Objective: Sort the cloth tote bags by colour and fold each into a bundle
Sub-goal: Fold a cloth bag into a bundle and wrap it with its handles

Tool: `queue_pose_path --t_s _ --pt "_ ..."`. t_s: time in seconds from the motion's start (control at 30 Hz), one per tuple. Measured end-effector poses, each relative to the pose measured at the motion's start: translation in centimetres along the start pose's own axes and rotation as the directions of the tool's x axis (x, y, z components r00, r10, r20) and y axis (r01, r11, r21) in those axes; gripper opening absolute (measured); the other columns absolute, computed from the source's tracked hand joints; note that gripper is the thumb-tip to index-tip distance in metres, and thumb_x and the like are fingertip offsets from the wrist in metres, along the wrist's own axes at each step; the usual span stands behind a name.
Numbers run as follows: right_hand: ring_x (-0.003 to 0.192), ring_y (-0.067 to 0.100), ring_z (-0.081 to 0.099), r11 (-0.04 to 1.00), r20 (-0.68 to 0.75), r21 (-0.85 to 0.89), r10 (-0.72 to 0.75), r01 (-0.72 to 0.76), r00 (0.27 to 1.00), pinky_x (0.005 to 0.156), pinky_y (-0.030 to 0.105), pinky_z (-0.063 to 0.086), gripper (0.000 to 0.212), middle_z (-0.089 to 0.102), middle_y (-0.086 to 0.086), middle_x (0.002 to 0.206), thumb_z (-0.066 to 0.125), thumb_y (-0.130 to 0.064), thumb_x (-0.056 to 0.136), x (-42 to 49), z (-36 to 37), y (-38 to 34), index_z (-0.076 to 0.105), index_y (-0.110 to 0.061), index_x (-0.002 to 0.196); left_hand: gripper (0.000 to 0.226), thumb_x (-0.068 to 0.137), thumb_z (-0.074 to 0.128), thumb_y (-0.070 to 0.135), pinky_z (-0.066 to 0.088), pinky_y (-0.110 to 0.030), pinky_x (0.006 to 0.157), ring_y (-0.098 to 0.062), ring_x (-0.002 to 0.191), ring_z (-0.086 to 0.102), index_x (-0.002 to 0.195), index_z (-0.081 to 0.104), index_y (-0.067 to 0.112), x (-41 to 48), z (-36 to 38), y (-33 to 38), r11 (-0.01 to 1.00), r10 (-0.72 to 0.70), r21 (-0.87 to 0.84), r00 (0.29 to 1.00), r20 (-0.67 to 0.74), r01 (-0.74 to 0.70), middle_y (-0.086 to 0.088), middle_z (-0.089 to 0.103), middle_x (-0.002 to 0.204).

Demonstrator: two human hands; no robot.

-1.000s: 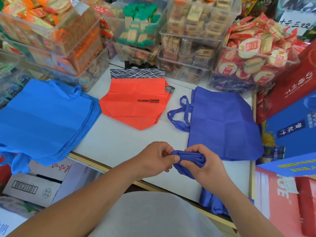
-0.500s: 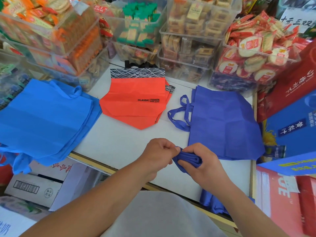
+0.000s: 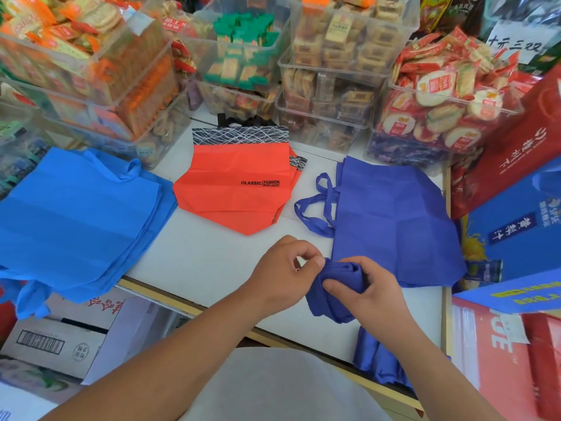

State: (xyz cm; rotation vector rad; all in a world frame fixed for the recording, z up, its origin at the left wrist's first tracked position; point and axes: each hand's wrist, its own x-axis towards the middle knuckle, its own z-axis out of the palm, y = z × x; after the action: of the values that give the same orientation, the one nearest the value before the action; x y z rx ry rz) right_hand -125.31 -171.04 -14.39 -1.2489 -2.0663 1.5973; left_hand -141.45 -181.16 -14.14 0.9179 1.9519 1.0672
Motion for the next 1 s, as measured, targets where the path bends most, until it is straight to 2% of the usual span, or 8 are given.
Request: queue_pose_path --t_s 0.07,0.17,0.37,0.5,0.63,0.83,0.93,1.0 --pt "0.084 0.018 0.071 0.985 -0.022 0.157 0.079 -0.074 0.997 0.066 0.026 0.059 0.024 0.075 -0.008 0.088 0.084 -0.017 0.081 0.0 -0.3 0.2 0.072 -0.027 0.098 0.017 0.094 0.067 0.024 0.044 -0.009 0.086 0.002 0.105 0.059 0.108 0.071 0.033 -0.1 -0.4 0.0 0.998 0.012 -0.054 0.996 0.088 -0.007 0.016 0.063 0.113" --pt "0.088 0.025 0.074 0.952 -0.032 0.289 0.115 -0.101 0.993 0.076 0.038 0.061 0.022 0.077 0.0 0.093 0.081 -0.013 0.083 -0.3 -0.6 -0.2 0.073 -0.022 0.102 0.036 0.091 0.072 0.016 0.054 -0.022 0.095 -0.003 0.107 0.066 0.125 0.066 0.028 -0.6 -0.8 -0.1 0.972 -0.036 -0.225 0.986 0.164 0.073 0.014 0.068 0.117" --pt "0.096 0.027 0.073 0.955 -0.001 0.283 0.092 -0.088 0.996 0.085 0.048 0.06 0.014 0.077 0.003 0.101 0.073 -0.019 0.092 -1.2 -0.2 -1.3 0.073 -0.023 0.106 0.026 0.092 0.073 0.013 0.056 -0.023 0.087 -0.006 0.1 0.07 0.116 0.072 0.022 -0.8 -1.7 0.3 0.957 0.015 -0.289 0.988 0.156 0.031 0.011 0.075 0.107" --pt "0.103 0.025 0.072 0.926 0.007 0.357 0.128 -0.122 0.992 0.09 0.047 0.059 0.025 0.076 0.003 0.107 0.07 -0.028 0.092 -2.1 0.9 -2.3 0.07 -0.018 0.115 0.024 0.09 0.076 0.019 0.057 -0.03 0.093 -0.008 0.102 0.069 0.114 0.072 0.025 -0.2 -2.6 0.3 0.948 0.001 -0.316 0.994 0.108 0.033 0.012 0.075 0.107" --pt "0.098 0.025 0.074 0.921 -0.156 0.37 0.193 -0.124 0.969 0.085 0.042 0.061 0.022 0.078 0.002 0.102 0.075 -0.018 0.09 -2.6 1.9 -2.7 0.072 -0.016 0.112 0.039 0.089 0.076 0.035 0.056 -0.029 0.096 -0.005 0.108 0.067 0.125 0.062 0.033 -0.5 -2.7 -0.2 0.942 -0.061 -0.314 0.982 0.177 0.116 0.015 0.07 0.116" --pt "0.09 0.02 0.074 0.955 -0.225 0.275 0.177 -0.112 0.958 0.078 0.039 0.062 0.016 0.078 -0.003 0.094 0.076 -0.016 0.09 -3.0 3.7 -4.0 0.074 -0.025 0.103 0.026 0.09 0.075 0.026 0.055 -0.019 0.079 -0.003 0.091 0.069 0.113 0.064 0.03 -1.5 -2.5 -1.0 0.949 -0.03 -0.302 0.982 0.187 0.087 0.013 0.073 0.101" --pt "0.086 0.02 0.072 0.972 -0.221 0.214 0.147 -0.099 0.964 0.076 0.042 0.061 0.008 0.076 -0.004 0.089 0.066 -0.024 0.098 -3.7 4.0 -3.8 0.072 -0.028 0.101 0.023 0.094 0.07 0.028 0.052 -0.016 0.077 -0.003 0.091 0.069 0.115 0.06 0.029 -1.5 -2.2 -0.9 0.95 -0.005 -0.3 0.964 0.265 0.087 0.011 0.072 0.102" --pt "0.074 0.016 0.066 0.976 -0.23 0.189 0.153 -0.11 0.961 0.067 0.034 0.057 0.014 0.071 -0.005 0.079 0.057 -0.028 0.103 -4.2 4.0 -3.4 0.068 -0.024 0.096 0.022 0.097 0.065 0.03 0.051 -0.015 0.077 0.0 0.092 0.067 0.116 0.054 0.032 -1.8 -1.5 -0.8 0.945 -0.009 -0.308 0.954 0.301 0.106 0.009 0.069 0.107"
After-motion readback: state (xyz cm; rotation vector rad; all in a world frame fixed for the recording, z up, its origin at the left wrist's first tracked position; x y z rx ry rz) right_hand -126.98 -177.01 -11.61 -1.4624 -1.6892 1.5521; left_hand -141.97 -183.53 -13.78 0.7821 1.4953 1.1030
